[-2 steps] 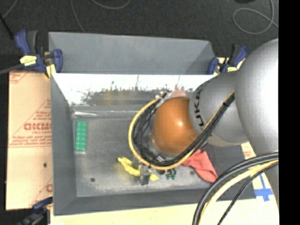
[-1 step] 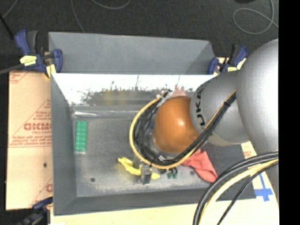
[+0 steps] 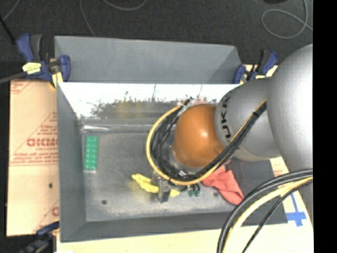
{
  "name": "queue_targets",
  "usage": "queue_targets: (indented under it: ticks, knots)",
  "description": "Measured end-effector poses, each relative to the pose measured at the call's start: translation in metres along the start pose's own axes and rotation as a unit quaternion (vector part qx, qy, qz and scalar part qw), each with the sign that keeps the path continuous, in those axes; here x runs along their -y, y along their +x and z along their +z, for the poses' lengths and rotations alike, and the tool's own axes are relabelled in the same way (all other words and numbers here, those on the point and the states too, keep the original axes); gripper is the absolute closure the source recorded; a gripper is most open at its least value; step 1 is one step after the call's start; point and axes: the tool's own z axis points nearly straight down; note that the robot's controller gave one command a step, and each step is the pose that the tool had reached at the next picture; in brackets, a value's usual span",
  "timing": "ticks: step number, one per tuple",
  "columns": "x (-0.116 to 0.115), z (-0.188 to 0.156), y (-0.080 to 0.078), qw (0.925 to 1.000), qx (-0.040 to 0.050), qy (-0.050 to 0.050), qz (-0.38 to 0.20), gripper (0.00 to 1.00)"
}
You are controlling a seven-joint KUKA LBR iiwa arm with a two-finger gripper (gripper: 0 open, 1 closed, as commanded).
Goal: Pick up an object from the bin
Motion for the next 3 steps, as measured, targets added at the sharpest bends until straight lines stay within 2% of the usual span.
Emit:
queue_targets:
  ticks: [1, 2, 3]
  knots:
    - [-0.001, 0.0, -0.002, 1.0, 0.0025, 0.0, -0.001, 1.0]
    - [-0.012, -0.088, -0.002, 0.9999, 0.0011, 0.0, 0.013, 1.0]
    - [-0.013, -0.088, -0.002, 0.9999, 0.001, -0.001, 0.014, 1.0]
